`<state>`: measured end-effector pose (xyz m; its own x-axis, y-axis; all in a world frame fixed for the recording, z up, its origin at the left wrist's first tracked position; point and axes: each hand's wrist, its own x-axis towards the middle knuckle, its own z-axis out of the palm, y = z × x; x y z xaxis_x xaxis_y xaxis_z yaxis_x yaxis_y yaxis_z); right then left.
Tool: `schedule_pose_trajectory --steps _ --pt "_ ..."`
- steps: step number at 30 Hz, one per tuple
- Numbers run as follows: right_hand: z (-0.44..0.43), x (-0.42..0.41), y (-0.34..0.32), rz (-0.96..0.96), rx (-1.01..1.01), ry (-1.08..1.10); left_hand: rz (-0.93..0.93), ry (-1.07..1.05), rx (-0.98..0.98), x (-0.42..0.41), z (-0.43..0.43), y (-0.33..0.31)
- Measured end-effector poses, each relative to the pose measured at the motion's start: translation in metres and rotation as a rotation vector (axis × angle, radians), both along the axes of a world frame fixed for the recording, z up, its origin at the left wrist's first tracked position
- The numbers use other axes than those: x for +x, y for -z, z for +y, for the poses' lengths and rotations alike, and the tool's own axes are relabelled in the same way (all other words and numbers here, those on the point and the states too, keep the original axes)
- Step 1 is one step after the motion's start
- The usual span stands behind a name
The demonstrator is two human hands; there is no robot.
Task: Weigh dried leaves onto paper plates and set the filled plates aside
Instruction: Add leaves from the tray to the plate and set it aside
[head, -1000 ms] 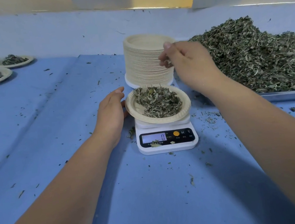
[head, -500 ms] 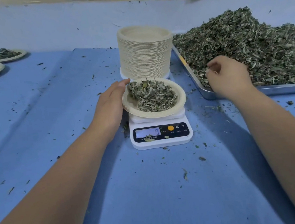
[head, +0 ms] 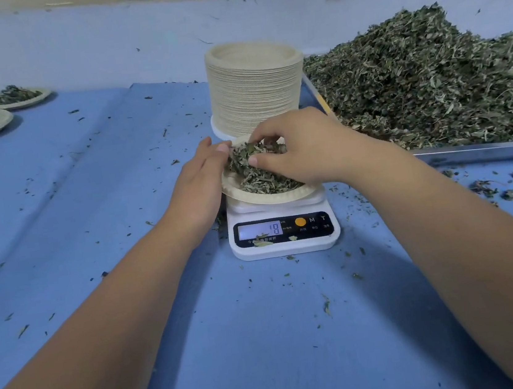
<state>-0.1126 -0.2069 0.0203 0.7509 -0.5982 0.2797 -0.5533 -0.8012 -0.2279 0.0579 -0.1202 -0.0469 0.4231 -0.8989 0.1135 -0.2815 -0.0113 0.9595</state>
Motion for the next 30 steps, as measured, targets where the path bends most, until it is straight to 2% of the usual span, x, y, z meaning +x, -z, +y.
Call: schedule_pose_trajectory --steps 6,11,17,20,24,30 --pt "-0.002 0.001 0.003 -0.258 0.015 -0.006 -0.039 0.016 -0.025 -0.001 0.001 -0.002" --pt "-0.001 0.001 -0.002 -0.469 0.031 0.028 0.001 -0.012 -0.054 -0.002 0.003 -0.003" --pt "0.0 -0.002 -0.007 -0.585 0.034 0.079 0.071 0.016 -0.07 -0.002 0.004 -0.004" --pt "-0.004 -0.004 -0.007 -0.597 0.045 0.092 0.071 -0.024 -0.13 0.0 0.002 0.0" --pt "-0.01 -0.006 -0.005 -0.63 0.044 0.099 0.081 -0.041 -0.109 0.001 0.003 0.001" --pt "-0.034 -0.025 -0.008 -0.646 -0.062 0.207 0.076 -0.045 -0.09 0.002 0.003 0.002"
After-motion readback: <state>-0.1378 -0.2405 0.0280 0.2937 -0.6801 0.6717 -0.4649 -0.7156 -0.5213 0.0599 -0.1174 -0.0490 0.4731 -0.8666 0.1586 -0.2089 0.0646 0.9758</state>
